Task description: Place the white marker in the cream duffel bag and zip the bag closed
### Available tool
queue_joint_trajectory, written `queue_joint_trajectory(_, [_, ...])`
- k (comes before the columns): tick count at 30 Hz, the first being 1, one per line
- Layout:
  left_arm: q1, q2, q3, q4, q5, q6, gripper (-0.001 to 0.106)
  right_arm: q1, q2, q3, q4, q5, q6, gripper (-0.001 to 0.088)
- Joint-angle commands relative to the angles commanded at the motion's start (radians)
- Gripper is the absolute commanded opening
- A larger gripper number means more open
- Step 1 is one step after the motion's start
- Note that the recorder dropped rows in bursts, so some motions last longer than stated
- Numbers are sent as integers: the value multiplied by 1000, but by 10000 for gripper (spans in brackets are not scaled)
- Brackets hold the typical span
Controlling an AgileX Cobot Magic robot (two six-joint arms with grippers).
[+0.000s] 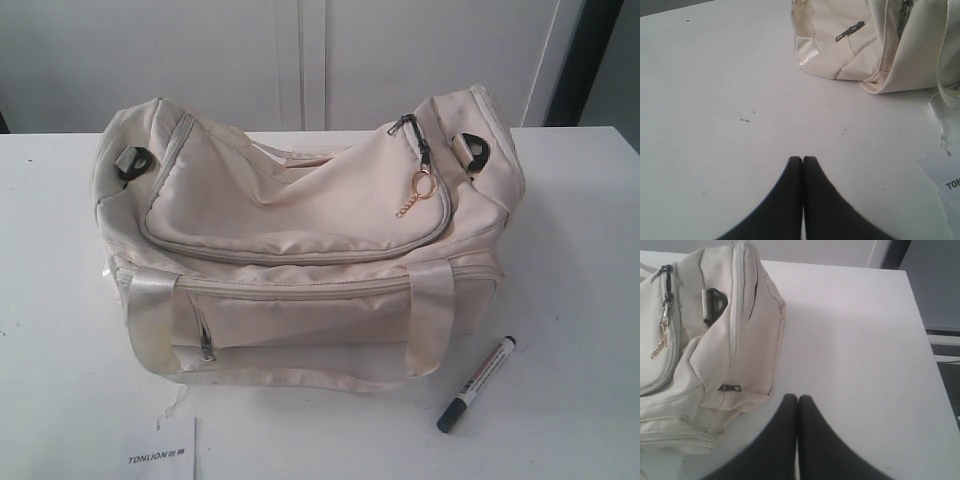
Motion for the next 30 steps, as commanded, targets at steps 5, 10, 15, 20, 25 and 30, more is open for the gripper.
queue_joint_trajectory(5, [0, 0, 0, 0, 0, 0, 0, 0, 22, 0, 46, 13, 40, 0])
queue_joint_trajectory(10, [0, 0, 0, 0, 0, 0, 0, 0, 97, 0, 256, 27, -117, 0])
queue_joint_trajectory(15, [0, 0, 0, 0, 0, 0, 0, 2, 181, 0, 568, 35, -375, 0])
queue_joint_trajectory(20, [0, 0, 0, 0, 0, 0, 0, 2, 250, -5, 781, 77, -563, 0])
queue_joint_trajectory(25, [0, 0, 0, 0, 0, 0, 0, 2, 294, -5, 864, 93, -642, 0])
queue_joint_trajectory(30, [0, 0, 0, 0, 0, 0, 0, 3, 336, -43, 880, 98, -666, 0])
